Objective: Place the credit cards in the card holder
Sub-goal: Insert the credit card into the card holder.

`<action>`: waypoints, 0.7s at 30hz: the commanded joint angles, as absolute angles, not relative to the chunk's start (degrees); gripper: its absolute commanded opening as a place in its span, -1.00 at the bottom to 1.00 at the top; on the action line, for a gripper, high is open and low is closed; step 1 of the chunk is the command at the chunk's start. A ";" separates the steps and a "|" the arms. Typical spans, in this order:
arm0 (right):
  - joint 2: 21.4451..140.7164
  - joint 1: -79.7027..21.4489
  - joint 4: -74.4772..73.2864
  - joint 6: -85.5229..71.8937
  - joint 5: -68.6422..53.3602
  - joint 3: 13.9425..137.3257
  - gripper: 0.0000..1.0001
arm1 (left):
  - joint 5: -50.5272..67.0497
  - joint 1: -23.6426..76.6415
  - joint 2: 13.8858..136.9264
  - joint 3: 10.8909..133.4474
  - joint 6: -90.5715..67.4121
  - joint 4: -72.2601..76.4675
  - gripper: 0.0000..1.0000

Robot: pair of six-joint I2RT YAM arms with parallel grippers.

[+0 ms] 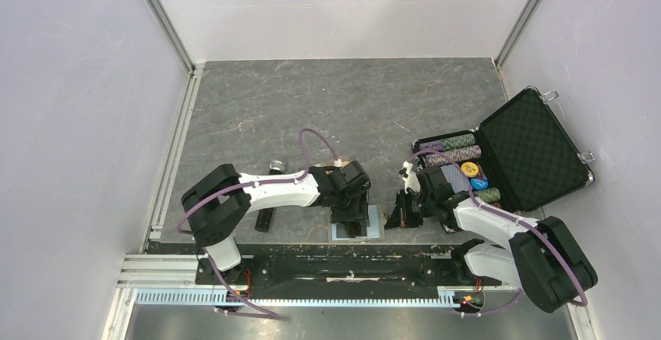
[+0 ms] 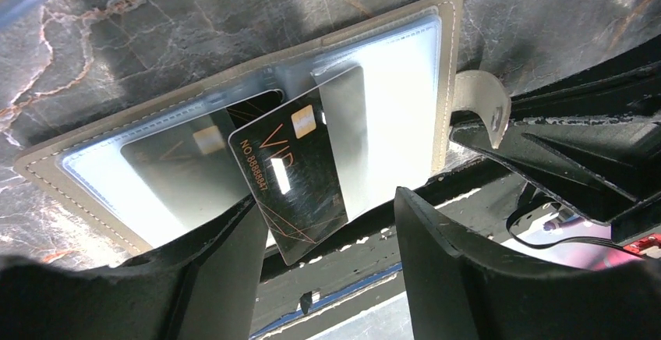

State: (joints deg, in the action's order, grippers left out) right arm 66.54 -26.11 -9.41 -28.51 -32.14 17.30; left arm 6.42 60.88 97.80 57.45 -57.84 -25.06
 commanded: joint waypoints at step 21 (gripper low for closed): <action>67.90 -26.48 -11.65 -26.86 -28.39 15.49 -1.00 | 0.23 63.35 98.22 64.90 -52.56 -35.68 0.71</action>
